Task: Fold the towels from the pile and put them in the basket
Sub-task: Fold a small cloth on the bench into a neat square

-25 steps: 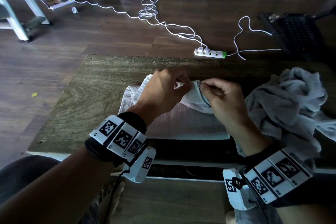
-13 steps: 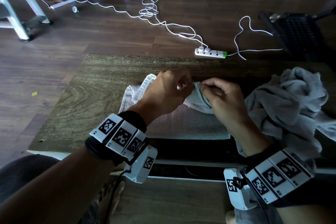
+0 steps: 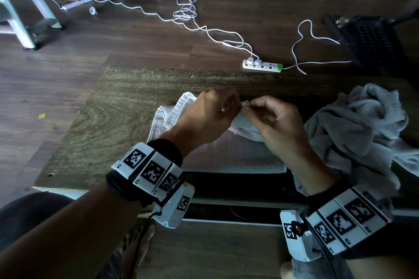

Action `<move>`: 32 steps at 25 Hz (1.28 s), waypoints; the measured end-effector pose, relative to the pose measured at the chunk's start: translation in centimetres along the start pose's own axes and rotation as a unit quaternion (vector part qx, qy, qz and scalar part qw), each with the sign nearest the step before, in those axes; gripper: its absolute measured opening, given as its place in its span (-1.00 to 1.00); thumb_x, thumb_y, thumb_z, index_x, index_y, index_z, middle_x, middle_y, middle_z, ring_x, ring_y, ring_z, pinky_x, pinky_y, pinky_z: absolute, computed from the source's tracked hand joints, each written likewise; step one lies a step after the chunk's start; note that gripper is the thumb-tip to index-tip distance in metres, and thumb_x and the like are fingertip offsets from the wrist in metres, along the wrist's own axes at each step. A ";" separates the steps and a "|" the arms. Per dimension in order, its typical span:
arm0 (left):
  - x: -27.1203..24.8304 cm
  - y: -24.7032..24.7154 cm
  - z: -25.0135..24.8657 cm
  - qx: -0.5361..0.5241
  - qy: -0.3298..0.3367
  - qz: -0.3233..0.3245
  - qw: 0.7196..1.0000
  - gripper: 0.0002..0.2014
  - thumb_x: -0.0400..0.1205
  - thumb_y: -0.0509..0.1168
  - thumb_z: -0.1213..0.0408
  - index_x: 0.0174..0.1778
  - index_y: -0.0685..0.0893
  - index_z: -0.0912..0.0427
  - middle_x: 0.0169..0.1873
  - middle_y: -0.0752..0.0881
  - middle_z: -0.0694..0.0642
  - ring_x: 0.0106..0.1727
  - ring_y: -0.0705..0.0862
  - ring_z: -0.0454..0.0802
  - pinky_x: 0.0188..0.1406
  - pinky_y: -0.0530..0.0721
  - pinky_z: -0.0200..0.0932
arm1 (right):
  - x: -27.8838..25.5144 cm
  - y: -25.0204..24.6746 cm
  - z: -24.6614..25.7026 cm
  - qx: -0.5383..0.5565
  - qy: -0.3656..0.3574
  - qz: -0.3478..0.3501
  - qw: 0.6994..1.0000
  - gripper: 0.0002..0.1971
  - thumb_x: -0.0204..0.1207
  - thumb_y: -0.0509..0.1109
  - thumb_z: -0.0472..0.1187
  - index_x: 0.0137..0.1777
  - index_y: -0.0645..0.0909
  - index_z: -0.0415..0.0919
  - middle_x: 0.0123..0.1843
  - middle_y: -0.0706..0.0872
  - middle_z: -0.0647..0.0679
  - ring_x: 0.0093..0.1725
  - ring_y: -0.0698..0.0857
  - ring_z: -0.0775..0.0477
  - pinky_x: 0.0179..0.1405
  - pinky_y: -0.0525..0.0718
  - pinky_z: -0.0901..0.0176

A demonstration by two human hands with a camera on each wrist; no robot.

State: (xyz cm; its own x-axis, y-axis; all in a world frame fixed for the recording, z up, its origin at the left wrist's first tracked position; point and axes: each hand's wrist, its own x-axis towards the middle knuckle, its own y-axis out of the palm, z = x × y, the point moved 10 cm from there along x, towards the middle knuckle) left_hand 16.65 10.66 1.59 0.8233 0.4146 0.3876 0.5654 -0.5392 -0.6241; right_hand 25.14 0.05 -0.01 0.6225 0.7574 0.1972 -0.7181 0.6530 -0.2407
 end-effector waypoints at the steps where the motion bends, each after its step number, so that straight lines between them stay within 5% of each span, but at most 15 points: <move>1: 0.0 0.1 0.0 -0.001 -0.002 0.002 1.000 -0.90 0.60 0.27 0.29 -0.21 0.63 0.19 -0.36 0.69 0.00 -0.29 0.64 -0.07 -0.30 0.60 -0.06 | 0.0 -0.1 0.1 -0.009 -0.008 -0.003 1.000 -0.92 0.56 0.50 -0.28 0.00 0.75 -0.27 -0.16 0.82 0.04 -0.24 0.76 0.32 -0.32 0.59 0.55; 7: 0.1 0.0 0.1 0.006 -0.021 0.035 0.999 -0.89 0.57 0.39 0.18 -0.24 0.74 0.09 -0.31 0.75 -0.07 -0.25 0.68 -0.22 -0.27 0.62 -0.25 | -0.1 -0.1 0.4 -0.039 -0.036 0.003 0.999 -0.96 0.61 0.44 -0.27 -0.03 0.72 -0.21 -0.22 0.78 0.11 -0.27 0.72 0.29 -0.31 0.57 0.51; 13: -0.1 1.2 -0.5 0.012 0.075 0.127 0.989 -0.69 0.58 0.44 0.21 -0.39 0.69 0.37 -0.35 0.70 0.14 -0.27 0.66 0.07 -0.30 0.55 -0.02 | -0.5 -0.1 1.8 -0.094 -0.116 0.022 0.989 -0.92 0.61 0.40 -0.33 -0.07 0.65 -0.15 -0.33 0.62 0.32 -0.33 0.58 0.30 -0.29 0.44 0.50; 17: -0.9 -0.7 1.4 0.123 0.064 0.105 0.985 -0.72 0.55 0.39 -0.05 -0.41 0.61 -0.02 -0.25 0.62 -0.31 -0.11 0.55 -0.10 -0.06 0.61 0.05 | -1.2 -1.7 3.3 -0.063 -0.149 -0.005 0.987 -0.93 0.64 0.37 -0.36 -0.02 0.62 -0.19 -0.29 0.61 0.27 -0.33 0.54 0.33 -0.28 0.45 0.51; 19: -1.4 -1.9 1.7 0.166 0.049 0.090 0.981 -0.78 0.52 0.32 -0.16 -0.38 0.56 -0.20 -0.27 0.59 -0.32 -0.05 0.51 -0.06 0.03 0.58 0.14 | -1.5 -3.2 4.0 -0.049 -0.154 -0.040 0.986 -0.92 0.66 0.34 -0.38 0.00 0.60 -0.20 -0.34 0.57 0.26 -0.36 0.49 0.33 -0.31 0.42 0.53; 21: -2.2 -3.5 1.9 0.184 0.019 0.068 0.980 -0.73 0.50 0.27 -0.22 -0.28 0.71 -0.14 -0.24 0.66 -0.20 -0.02 0.52 -0.03 0.06 0.58 0.12 | -1.9 -5.2 4.3 -0.037 -0.143 -0.074 0.986 -0.94 0.69 0.31 -0.35 0.01 0.60 -0.21 -0.40 0.52 0.25 -0.40 0.44 0.31 -0.36 0.36 0.50; 26: -4.6 -7.4 0.5 0.212 -0.005 0.035 0.977 -0.76 0.52 0.35 0.05 -0.18 0.79 0.16 -0.21 0.75 0.01 -0.08 0.63 0.07 -0.10 0.65 0.02 | -1.8 -9.2 5.7 -0.018 -0.114 -0.162 0.980 -0.85 0.65 0.32 -0.18 -0.16 0.59 -0.01 -0.29 0.45 -0.15 -0.31 0.37 0.10 -0.36 0.33 0.29; 32: -5.7 -12.6 -2.8 0.201 -0.024 0.011 0.979 -0.87 0.57 0.45 0.32 -0.11 0.79 0.34 -0.23 0.76 0.23 -0.30 0.61 0.07 -0.32 0.45 -0.19 | -1.1 -10.8 8.9 0.004 -0.085 -0.186 0.979 -0.83 0.66 0.34 -0.21 -0.18 0.58 -0.01 -0.28 0.60 0.12 -0.34 0.51 0.35 -0.25 0.46 0.47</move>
State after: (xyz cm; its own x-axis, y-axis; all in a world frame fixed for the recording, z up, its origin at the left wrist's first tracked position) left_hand 4.99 13.05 9.21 0.8260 0.4453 0.3456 0.4751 -0.2200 -0.8520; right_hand 29.46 -7.74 10.84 0.7817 0.4567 0.4248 -0.4535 0.8837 -0.1155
